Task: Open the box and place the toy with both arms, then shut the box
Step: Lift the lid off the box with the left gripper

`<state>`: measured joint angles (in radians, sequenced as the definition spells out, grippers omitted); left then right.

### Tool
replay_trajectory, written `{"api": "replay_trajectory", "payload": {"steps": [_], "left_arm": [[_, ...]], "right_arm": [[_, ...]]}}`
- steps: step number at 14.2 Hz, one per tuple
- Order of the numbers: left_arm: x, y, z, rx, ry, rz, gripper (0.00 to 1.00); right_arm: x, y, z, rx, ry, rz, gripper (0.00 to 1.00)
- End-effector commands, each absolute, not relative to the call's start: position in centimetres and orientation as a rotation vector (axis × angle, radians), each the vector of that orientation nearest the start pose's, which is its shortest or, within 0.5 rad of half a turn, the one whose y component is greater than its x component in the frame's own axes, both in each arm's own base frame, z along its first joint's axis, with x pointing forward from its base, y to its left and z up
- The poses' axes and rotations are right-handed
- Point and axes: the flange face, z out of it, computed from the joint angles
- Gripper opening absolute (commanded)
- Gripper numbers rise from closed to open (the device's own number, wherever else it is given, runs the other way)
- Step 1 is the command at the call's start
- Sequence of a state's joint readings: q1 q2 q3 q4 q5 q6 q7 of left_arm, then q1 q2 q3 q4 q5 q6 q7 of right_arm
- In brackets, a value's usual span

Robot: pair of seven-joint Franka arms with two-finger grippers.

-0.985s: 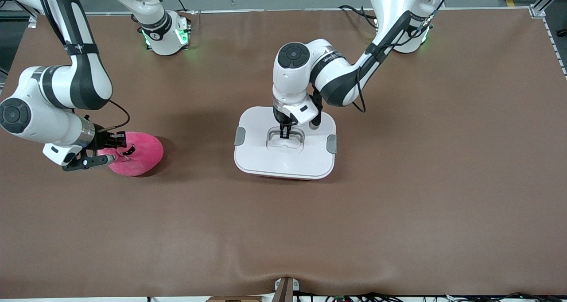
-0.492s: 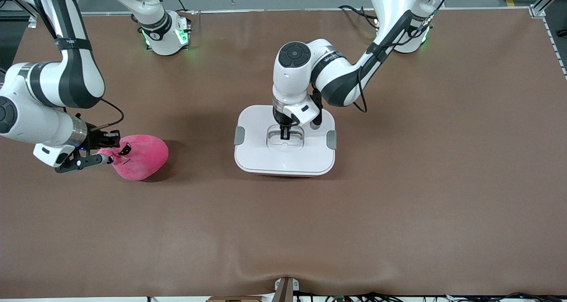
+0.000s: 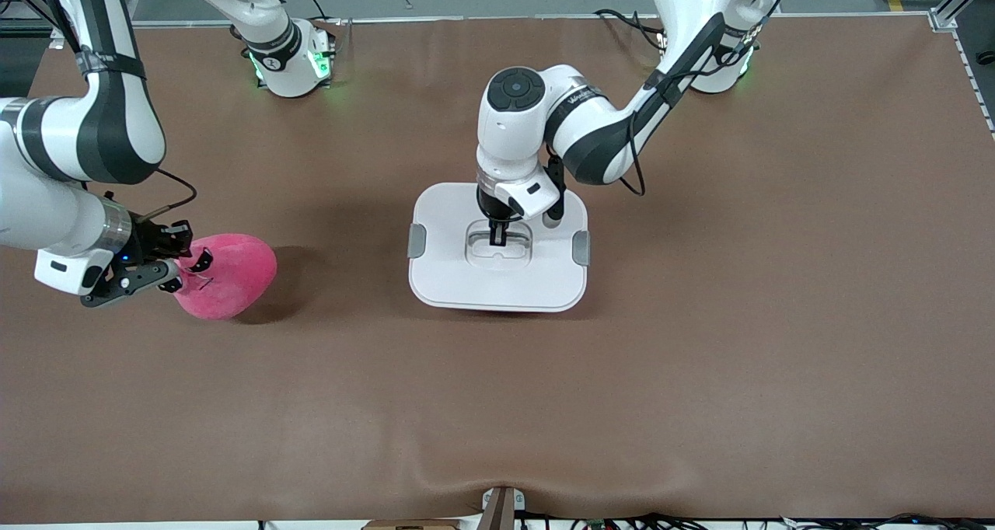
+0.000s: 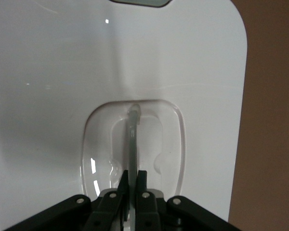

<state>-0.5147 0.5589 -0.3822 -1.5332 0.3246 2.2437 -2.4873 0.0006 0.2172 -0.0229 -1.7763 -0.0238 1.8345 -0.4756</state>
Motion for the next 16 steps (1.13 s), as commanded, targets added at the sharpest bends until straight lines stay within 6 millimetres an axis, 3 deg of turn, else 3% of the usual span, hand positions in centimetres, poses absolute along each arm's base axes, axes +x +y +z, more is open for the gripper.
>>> {"api": "replay_trajectory", "payload": {"steps": [1, 3, 6, 9, 13, 15, 16], "left_arm": [[48.4, -51.8, 40.8, -2.546, -2.207, -0.177, 0.00], [48.9, -50.7, 43.6, -2.571, -2.209, -0.216, 0.00], [51.0, -46.5, 47.2, -2.588, -2.148, -0.261, 0.00], [53.0, -41.6, 51.1, -2.667, -2.040, -0.193, 0.00], [55.5, -33.1, 55.4, -2.757, -1.875, -0.084, 0.00], [55.9, -29.3, 56.8, -2.807, -1.746, -0.038, 0.00], [56.0, -27.6, 57.3, -2.825, -1.690, -0.018, 0.00]], "right_arm": [[60.4, -1.5, 43.4, -3.038, -0.785, 0.253, 0.00], [60.4, -1.5, 43.9, -3.030, -0.806, 0.260, 0.00], [60.4, -1.4, 44.2, -3.007, -0.872, 0.262, 0.00], [60.6, -0.6, 44.6, -3.004, -0.898, 0.248, 0.00], [61.1, 2.7, 47.6, -2.995, -0.982, 0.246, 0.00], [60.7, 6.5, 48.2, -2.973, -1.066, 0.302, 0.00], [60.6, 7.4, 48.3, -2.964, -1.090, 0.299, 0.00]]}}
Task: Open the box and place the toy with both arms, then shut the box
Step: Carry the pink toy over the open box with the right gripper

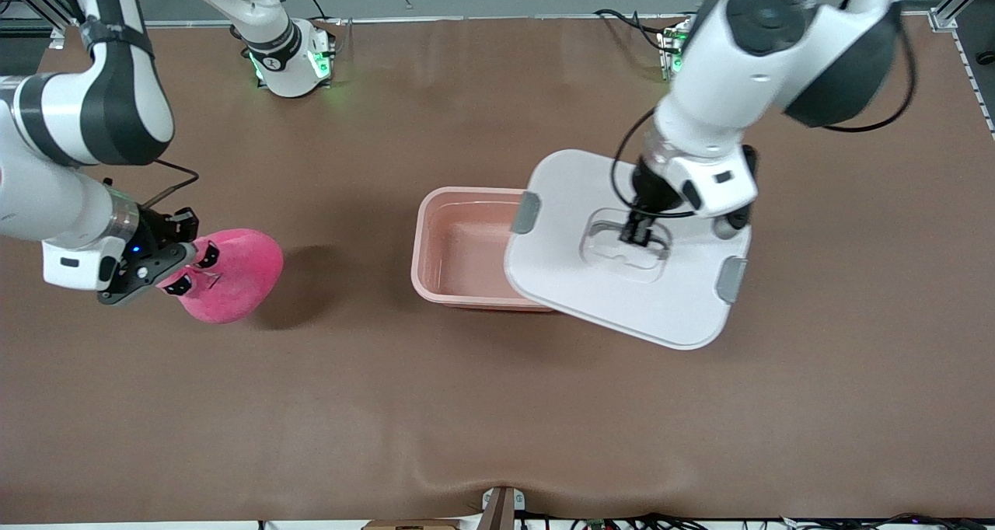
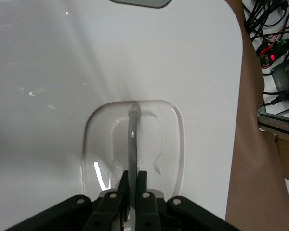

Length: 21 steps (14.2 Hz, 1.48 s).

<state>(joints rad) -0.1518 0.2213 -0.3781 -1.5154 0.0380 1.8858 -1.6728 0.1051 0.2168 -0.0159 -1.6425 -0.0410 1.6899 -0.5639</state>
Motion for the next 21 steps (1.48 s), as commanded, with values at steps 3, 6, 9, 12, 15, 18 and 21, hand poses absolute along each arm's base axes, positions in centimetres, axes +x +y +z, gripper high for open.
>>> {"api": "replay_trajectory", "payload": {"steps": [3, 6, 9, 12, 15, 18, 21], "left_arm": [[56.3, -23.2, 57.7, -2.860, -1.486, 0.035, 0.00], [56.5, -19.4, 58.2, -2.893, -1.359, 0.086, 0.00], [56.7, -16.4, 58.4, -2.913, -1.263, 0.123, 0.00], [56.9, -15.2, 59.3, -2.932, -1.235, 0.108, 0.00], [56.9, -15.0, 59.4, -2.940, -1.206, 0.121, 0.00], [56.9, -15.0, 59.4, -2.941, -1.204, 0.121, 0.00], [56.9, -15.0, 59.2, -2.940, -1.203, 0.125, 0.00]], "right_arm": [[59.7, 12.9, 49.3, -2.912, -1.250, 0.268, 0.00], [58.7, 18.1, 51.2, -2.840, -1.431, 0.204, 0.00], [57.9, 22.0, 52.6, -2.759, -1.597, 0.143, 0.00], [55.7, 27.8, 54.3, -2.693, -1.734, 0.084, 0.00], [53.8, 32.2, 55.7, -2.640, -1.834, 0.026, 0.00], [51.2, 36.6, 55.8, -2.590, -2.075, 0.021, 0.00], [48.8, 40.4, 55.1, -2.539, -2.314, 0.034, 0.00]]}}
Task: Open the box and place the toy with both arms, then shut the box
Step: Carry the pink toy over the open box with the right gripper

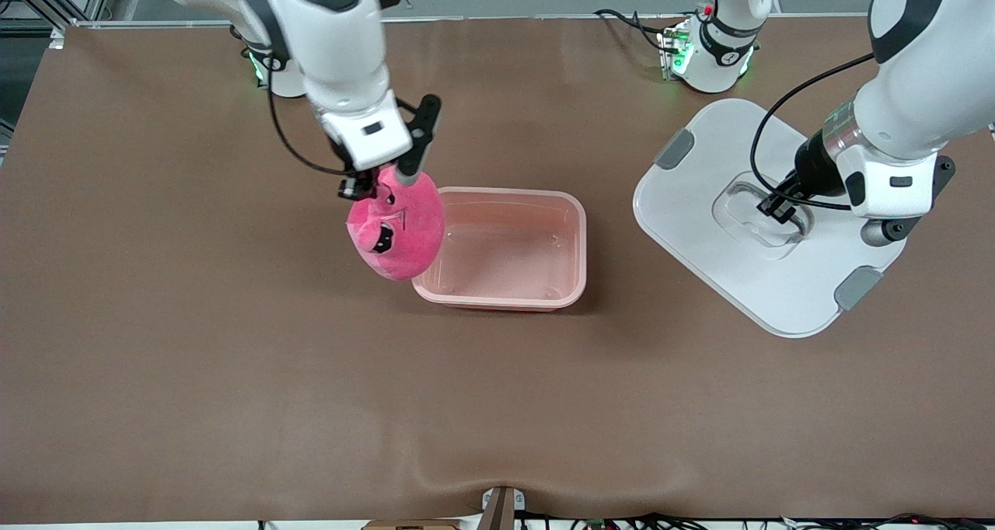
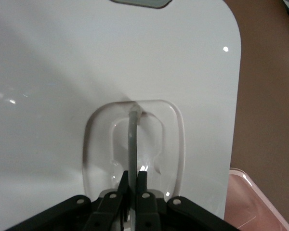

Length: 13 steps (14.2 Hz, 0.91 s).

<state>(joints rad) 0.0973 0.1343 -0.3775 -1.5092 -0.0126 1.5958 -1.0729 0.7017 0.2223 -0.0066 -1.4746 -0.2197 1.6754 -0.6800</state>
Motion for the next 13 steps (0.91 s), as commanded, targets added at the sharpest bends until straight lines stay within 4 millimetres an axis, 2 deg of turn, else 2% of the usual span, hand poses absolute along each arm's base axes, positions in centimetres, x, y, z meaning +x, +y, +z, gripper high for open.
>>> {"api": "replay_trajectory", "payload": {"steps": [1, 4, 6, 9, 13], "left_arm": [[56.9, -15.0, 59.2, -2.940, -1.203, 0.125, 0.00], [56.8, -15.2, 59.1, -2.950, -1.203, 0.144, 0.00], [56.8, -15.2, 59.0, -2.948, -1.202, 0.148, 0.00], [56.7, -15.4, 59.0, -2.948, -1.197, 0.152, 0.00], [56.6, -15.6, 58.9, -2.949, -1.192, 0.157, 0.00]], "right_arm": [[47.8, 41.8, 55.0, -2.523, -2.378, 0.027, 0.00], [47.3, 43.7, 55.3, -2.545, -2.390, -0.049, 0.00], [47.7, 43.9, 54.8, -2.627, -2.334, -0.087, 0.00], [48.0, 44.4, 53.3, -2.634, -2.352, -0.053, 0.00], [47.8, 44.7, 53.1, -2.624, -2.367, -0.049, 0.00]]}}
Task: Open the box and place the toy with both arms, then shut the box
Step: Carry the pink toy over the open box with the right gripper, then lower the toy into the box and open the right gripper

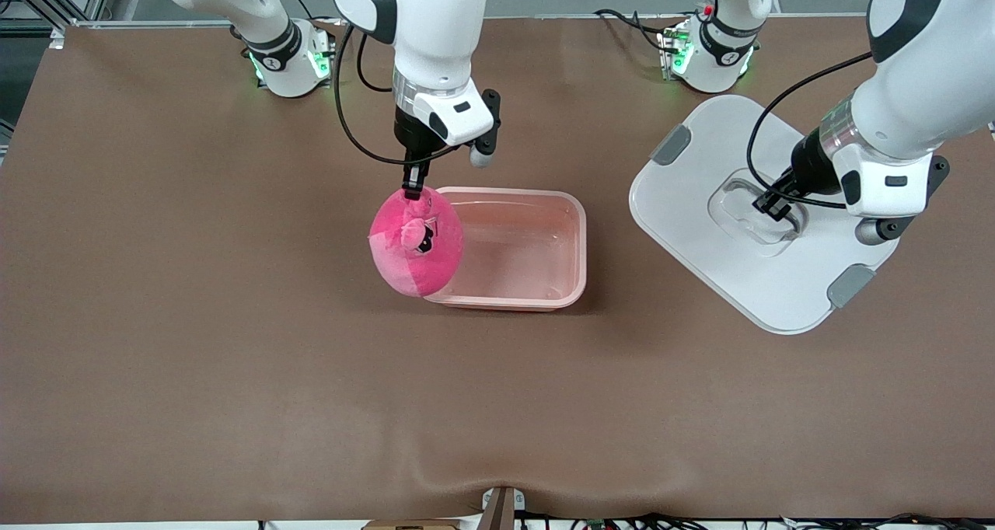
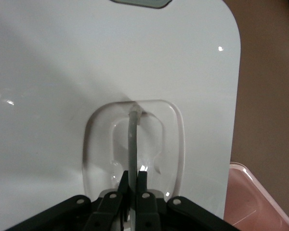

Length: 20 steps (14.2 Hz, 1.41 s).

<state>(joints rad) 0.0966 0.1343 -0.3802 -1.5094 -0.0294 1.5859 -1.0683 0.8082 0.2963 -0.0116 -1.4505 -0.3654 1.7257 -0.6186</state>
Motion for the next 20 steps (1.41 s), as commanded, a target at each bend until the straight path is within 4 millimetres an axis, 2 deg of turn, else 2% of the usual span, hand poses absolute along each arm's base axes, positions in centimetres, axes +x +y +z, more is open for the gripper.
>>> {"api": "replay_trajectory", "payload": {"steps": [1, 10, 12, 14, 19, 20], "left_arm": [[56.7, -15.5, 58.9, -2.949, -1.192, 0.154, 0.00], [56.7, -15.8, 58.5, -2.945, -1.193, 0.169, 0.00], [56.7, -15.8, 58.4, -2.944, -1.196, 0.169, 0.00], [56.6, -16.0, 58.4, -2.945, -1.191, 0.171, 0.00], [56.7, -16.1, 58.2, -2.945, -1.188, 0.176, 0.00], [56.8, -16.1, 58.1, -2.944, -1.186, 0.181, 0.00]], "right_arm": [[47.8, 44.8, 53.0, -2.624, -2.367, -0.049, 0.00], [48.0, 45.5, 52.7, -2.649, -2.337, -0.069, 0.00], [47.5, 46.2, 52.9, -2.638, -2.350, -0.082, 0.00], [47.4, 46.5, 52.8, -2.638, -2.366, -0.084, 0.21], [47.5, 46.4, 52.7, -2.637, -2.365, -0.080, 0.26], [47.6, 46.4, 52.8, -2.640, -2.363, -0.082, 0.31]]}}
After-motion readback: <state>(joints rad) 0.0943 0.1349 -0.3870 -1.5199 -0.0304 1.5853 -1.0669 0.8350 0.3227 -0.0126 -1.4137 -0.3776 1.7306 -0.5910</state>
